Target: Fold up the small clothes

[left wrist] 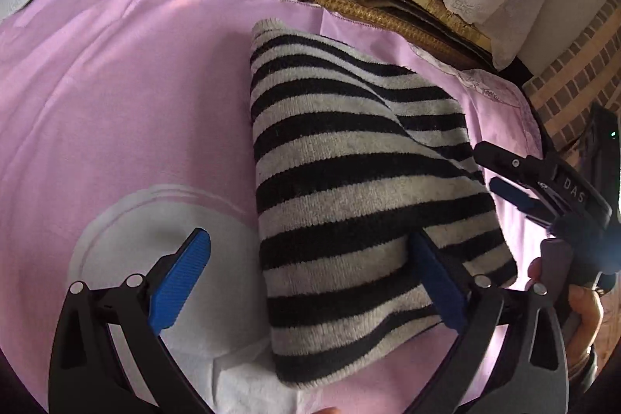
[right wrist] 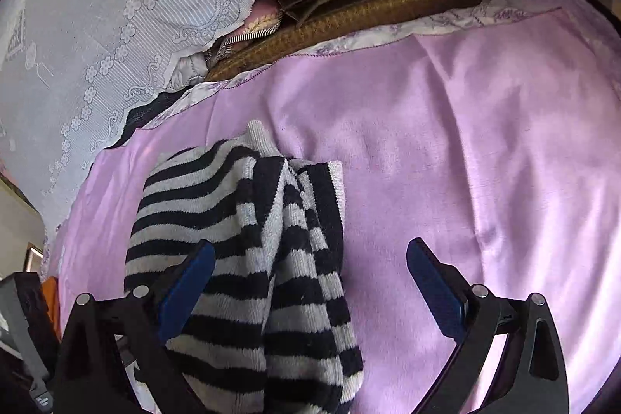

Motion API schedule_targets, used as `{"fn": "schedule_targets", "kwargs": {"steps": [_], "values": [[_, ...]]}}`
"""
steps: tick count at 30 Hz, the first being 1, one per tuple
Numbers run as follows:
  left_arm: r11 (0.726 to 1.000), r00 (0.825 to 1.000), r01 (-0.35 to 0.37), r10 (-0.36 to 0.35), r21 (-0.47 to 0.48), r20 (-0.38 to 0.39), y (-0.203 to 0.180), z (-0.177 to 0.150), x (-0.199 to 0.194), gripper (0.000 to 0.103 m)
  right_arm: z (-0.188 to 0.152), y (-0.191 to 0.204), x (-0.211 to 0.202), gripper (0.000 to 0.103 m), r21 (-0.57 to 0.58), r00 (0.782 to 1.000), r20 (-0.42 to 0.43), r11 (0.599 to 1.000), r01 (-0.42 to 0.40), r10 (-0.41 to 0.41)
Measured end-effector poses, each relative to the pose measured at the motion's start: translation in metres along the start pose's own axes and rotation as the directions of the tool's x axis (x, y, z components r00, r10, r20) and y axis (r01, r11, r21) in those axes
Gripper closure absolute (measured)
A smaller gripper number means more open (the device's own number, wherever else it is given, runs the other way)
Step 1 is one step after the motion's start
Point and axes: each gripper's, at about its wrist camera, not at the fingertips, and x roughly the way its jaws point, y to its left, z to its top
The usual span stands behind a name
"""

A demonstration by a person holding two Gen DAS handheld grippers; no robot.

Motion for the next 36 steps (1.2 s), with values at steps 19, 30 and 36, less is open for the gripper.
{"fn": "schedule_targets", "kwargs": {"steps": [19,30,36], "values": [[0.985,0.998,0.028,-0.037,0.172,0.052,-0.031,0.005,0.007,0.043,-0.013,0.037,0.01,0.06,-0.086,0.982,-0.064,0.979,-0.182,0.177],[0.954,0.922,-0.232,0.154,0.189,0.355,0.059,0.009,-0.215,0.044,-0.037,0.249,-0.055,0.061,-0.278,0.894,-0.033,0.855,-0.439,0.448],[0.909,0.836,-0.414,0.354,0.058,0.418,0.183,0.0,-0.347,0.044,-0.082,0.42,-0.024,0.061,-0.296,0.773,-0.197,0.715,-0.633,0.603]]}}
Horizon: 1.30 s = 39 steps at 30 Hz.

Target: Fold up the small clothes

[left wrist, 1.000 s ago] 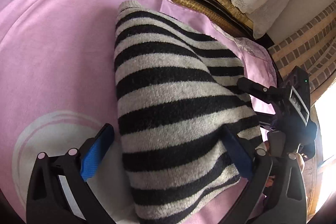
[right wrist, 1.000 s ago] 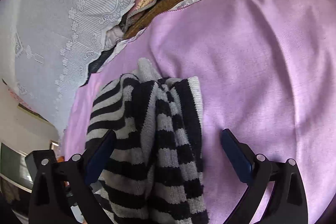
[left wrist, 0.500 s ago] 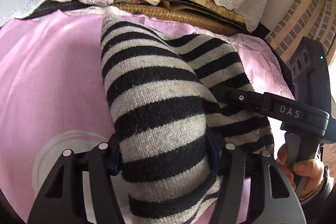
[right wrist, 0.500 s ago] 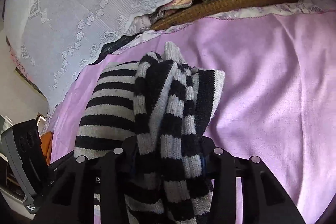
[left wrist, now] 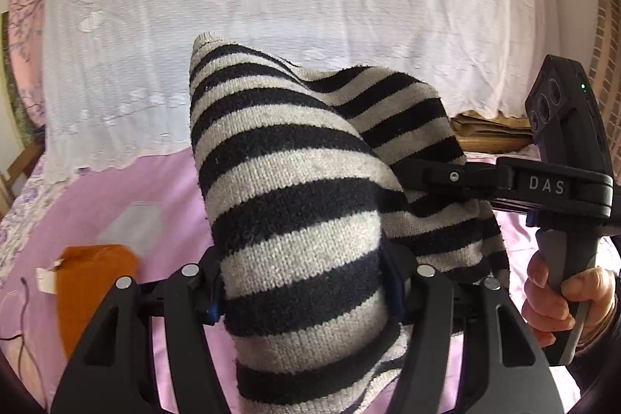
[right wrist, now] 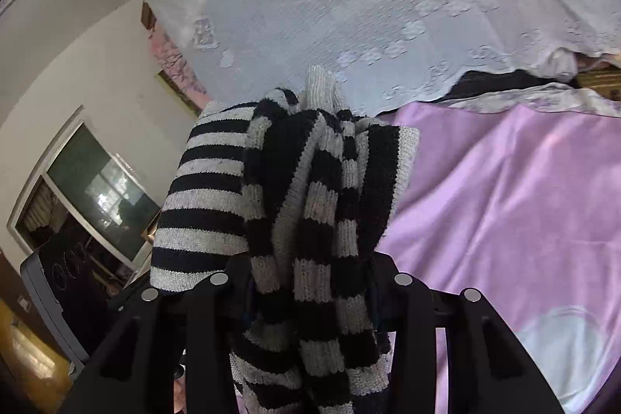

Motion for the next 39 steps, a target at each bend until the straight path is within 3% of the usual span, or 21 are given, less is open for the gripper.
{"fn": "schedule_targets", "kwargs": {"steps": [6,10,13,16,18,21,24,26,29,31,33,36,37,39], "values": [[0.98,0.986,-0.165,0.164,-0.109,-0.017,0.145,-0.021,-0.039,0.044,-0.005,0.097,0.139,0.061,-0.063,0.987,-0.117,0.991,-0.116,0.108],[0.957,0.979,-0.204,0.204,-0.205,-0.02,0.224,-0.045,-0.047,0.043,-0.021,0.141,0.209,0.06,-0.106,0.977,-0.17,0.983,-0.152,0.132],[0.942,0.977,-0.212,0.208,-0.259,-0.042,0.265,-0.07,-0.038,0.043,-0.038,0.148,0.255,0.06,-0.095,0.968,-0.215,0.984,-0.153,0.13],[0.931,0.975,-0.213,0.185,-0.296,-0.122,0.292,-0.102,-0.012,0.041,-0.064,0.139,0.301,0.06,-0.099,0.956,-0.288,0.992,-0.082,0.051],[0.921,0.98,-0.182,0.14,-0.343,-0.142,0.306,-0.123,0.006,0.031,-0.083,0.125,0.319,0.053,-0.122,0.95,-0.313,0.992,-0.021,-0.019],[0.904,0.991,-0.126,0.095,-0.407,-0.097,0.312,-0.133,0.009,0.028,-0.084,0.107,0.321,0.048,-0.025,0.95,-0.308,0.998,-0.055,0.044],[0.904,0.985,-0.173,0.149,-0.392,-0.092,0.303,-0.133,0.003,0.024,-0.081,0.119,0.311,0.046,-0.05,0.955,-0.295,0.998,-0.032,0.016],[0.895,0.977,-0.211,0.191,-0.393,-0.09,0.298,-0.135,-0.008,0.024,-0.077,0.121,0.293,0.044,-0.027,0.966,-0.254,0.998,-0.049,0.04],[0.876,0.936,-0.346,0.346,-0.336,-0.062,0.279,-0.134,-0.033,0.025,-0.077,0.117,0.249,0.034,-0.013,0.985,-0.168,0.999,-0.042,0.039],[0.854,0.901,-0.422,0.433,-0.305,-0.035,0.257,-0.134,-0.049,0.021,-0.086,0.113,0.217,0.027,-0.047,0.994,-0.104,0.998,0.034,-0.039],[0.85,0.885,-0.45,0.465,-0.274,-0.011,0.232,-0.137,-0.058,0.013,-0.1,0.113,0.188,0.017,-0.088,0.991,-0.04,0.988,0.127,-0.131],[0.8,0.814,-0.566,0.58,-0.201,0.016,0.19,-0.146,-0.069,0.005,-0.127,0.114,0.156,0.009,-0.144,0.973,0.072,0.963,0.226,-0.218],[0.785,0.798,-0.587,0.602,-0.199,0.018,0.181,-0.151,-0.074,0.005,-0.137,0.116,0.147,0.008,-0.164,0.966,0.112,0.955,0.248,-0.232],[0.776,0.798,-0.588,0.602,-0.226,-0.007,0.173,-0.16,-0.082,0.005,-0.154,0.12,0.134,0.003,-0.21,0.952,0.174,0.935,0.284,-0.25]]}}
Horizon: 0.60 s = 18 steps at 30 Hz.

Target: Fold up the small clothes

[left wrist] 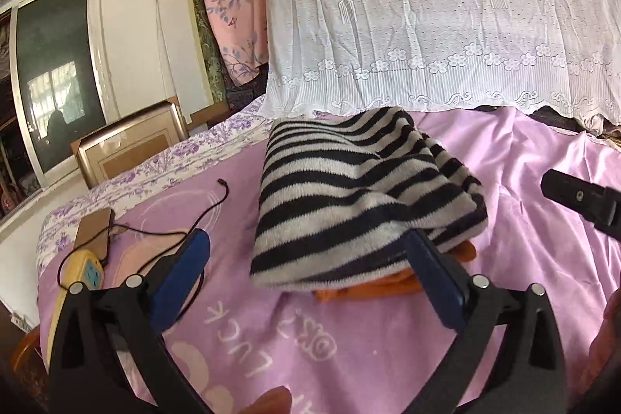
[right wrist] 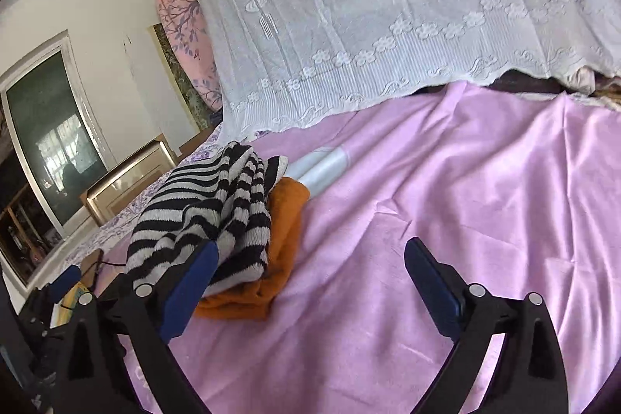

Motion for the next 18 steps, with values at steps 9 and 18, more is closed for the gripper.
{"fn": "schedule_targets", "kwargs": {"steps": [9,18], "values": [[0.989,0.992,-0.106,0.098,-0.103,-0.076,0.024,-0.018,0.003,0.005,-0.028,0.034,-0.002,0.003,-0.238,0.999,0.014,0.971,0.039,-0.036],[0.992,0.992,-0.121,0.119,-0.039,-0.042,0.011,-0.017,0.003,0.005,-0.031,0.041,-0.009,0.003,-0.253,1.0,0.029,0.967,0.012,-0.005]]}}
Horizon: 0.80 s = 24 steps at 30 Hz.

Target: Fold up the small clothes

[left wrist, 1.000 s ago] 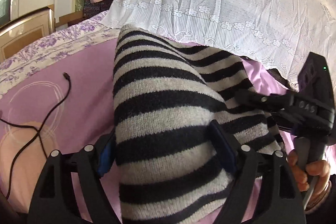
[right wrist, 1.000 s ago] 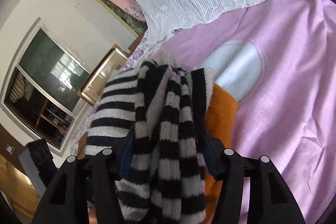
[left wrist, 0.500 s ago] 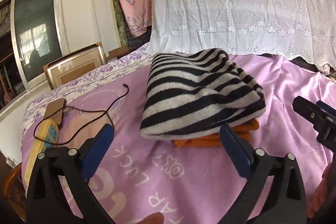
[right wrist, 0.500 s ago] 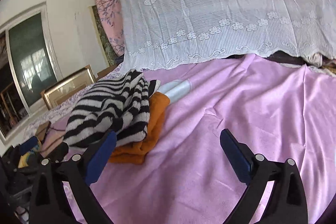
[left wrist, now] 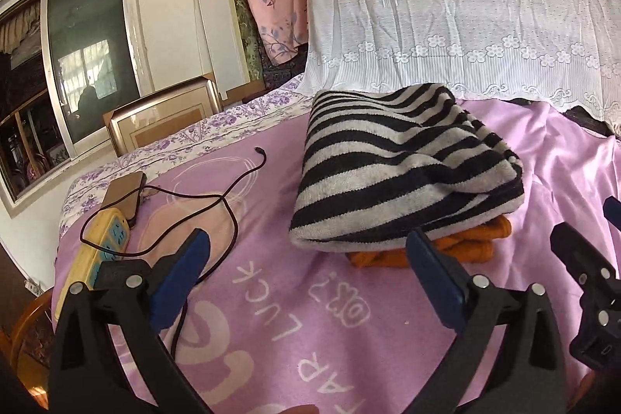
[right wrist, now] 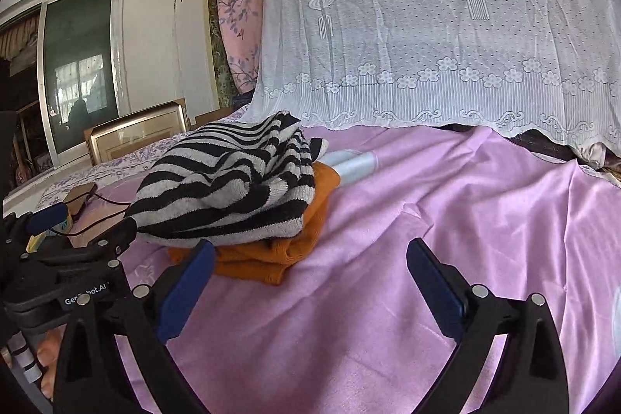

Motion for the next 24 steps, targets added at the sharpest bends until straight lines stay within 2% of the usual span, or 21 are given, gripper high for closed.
{"fn": "schedule_targets", "kwargs": {"steps": [12,19,24], "values": [[0.999,1.0,0.029,-0.029,0.039,0.004,-0.011,-0.001,0.001,0.005,-0.001,-0.002,0.007,0.003,0.017,1.0,-0.028,1.0,-0.008,0.009],[0.997,0.998,0.043,-0.045,0.072,0.036,-0.017,-0.002,-0.004,0.005,-0.002,-0.003,0.008,0.003,0.028,0.999,-0.032,1.0,-0.008,0.009],[0.998,0.999,0.049,-0.049,0.026,0.012,-0.01,0.0,0.0,0.005,-0.002,-0.005,0.009,0.003,0.037,0.999,-0.037,0.999,-0.008,0.01]]}}
